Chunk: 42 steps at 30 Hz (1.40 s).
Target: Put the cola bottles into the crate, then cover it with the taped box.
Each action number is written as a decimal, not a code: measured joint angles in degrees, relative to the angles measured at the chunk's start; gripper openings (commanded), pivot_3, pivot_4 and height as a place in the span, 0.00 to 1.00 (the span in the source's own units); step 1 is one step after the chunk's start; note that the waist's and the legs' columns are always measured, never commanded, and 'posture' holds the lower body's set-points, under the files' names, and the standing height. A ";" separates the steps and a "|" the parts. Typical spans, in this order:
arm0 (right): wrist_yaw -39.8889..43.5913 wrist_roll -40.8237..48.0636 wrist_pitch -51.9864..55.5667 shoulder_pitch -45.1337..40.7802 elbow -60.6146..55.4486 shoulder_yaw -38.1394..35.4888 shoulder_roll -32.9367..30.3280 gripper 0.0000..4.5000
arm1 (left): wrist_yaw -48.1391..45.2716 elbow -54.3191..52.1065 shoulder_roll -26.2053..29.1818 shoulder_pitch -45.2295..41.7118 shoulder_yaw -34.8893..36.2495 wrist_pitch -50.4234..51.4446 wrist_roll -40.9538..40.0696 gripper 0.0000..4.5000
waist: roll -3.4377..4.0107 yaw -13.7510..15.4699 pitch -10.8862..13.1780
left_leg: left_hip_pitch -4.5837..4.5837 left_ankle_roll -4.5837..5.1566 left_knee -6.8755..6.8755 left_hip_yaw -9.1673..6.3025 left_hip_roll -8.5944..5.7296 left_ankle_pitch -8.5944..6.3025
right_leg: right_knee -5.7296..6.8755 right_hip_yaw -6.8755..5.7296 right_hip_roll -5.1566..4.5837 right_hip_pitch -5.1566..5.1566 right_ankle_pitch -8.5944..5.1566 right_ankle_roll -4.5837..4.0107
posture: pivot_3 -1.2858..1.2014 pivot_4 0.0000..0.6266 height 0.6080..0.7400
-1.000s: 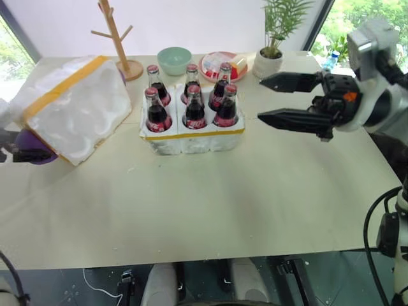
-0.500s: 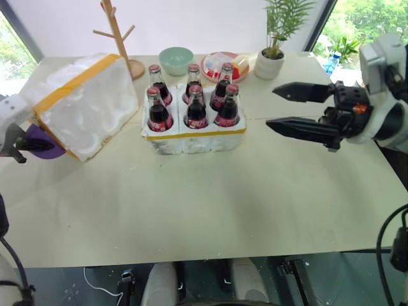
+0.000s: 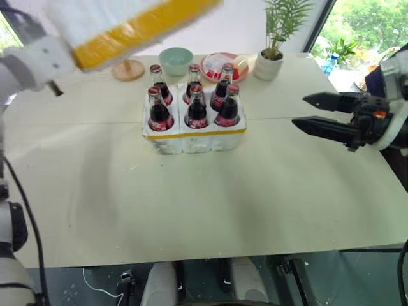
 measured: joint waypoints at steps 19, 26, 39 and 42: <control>-4.57 4.61 0.90 1.86 -2.17 -1.84 0.82 1.00 | 18.15 -4.88 -3.88 -2.16 -9.47 -5.79 24.31 0.07 | 0.02 1.69 -0.01 | 0.03 0.01 0.06 -0.03 -0.04 0.00 | -0.02 -0.01 0.02 0.15 0.04 0.06 | 0.52 0.24 1.00; -6.09 5.26 0.81 2.18 -3.03 -1.84 1.93 1.00 | 18.91 -6.32 -3.60 0.81 -11.35 -6.43 27.80 0.38 | 0.02 1.41 -0.01 | 0.03 0.00 0.06 -0.01 0.00 0.00 | 0.00 -0.01 0.04 0.10 0.04 0.07 | 0.52 0.24 1.00; -4.80 4.00 -1.12 6.20 -3.62 -1.74 1.26 1.00 | 9.73 -21.85 0.05 24.13 0.14 0.80 11.62 0.94 | 0.02 1.27 -0.01 | 0.04 0.01 0.05 -0.11 0.10 -0.01 | 0.00 0.00 -0.01 0.10 0.03 0.06 | 0.52 0.24 1.00; -3.06 1.56 -2.57 8.00 -3.11 -1.54 0.36 1.00 | 1.59 -29.65 -0.95 32.64 9.58 13.69 -4.19 0.94 | 0.03 1.17 -0.01 | 0.05 0.01 0.07 -0.14 0.12 0.00 | 0.01 0.00 -0.03 0.13 0.04 0.06 | 0.52 0.24 1.00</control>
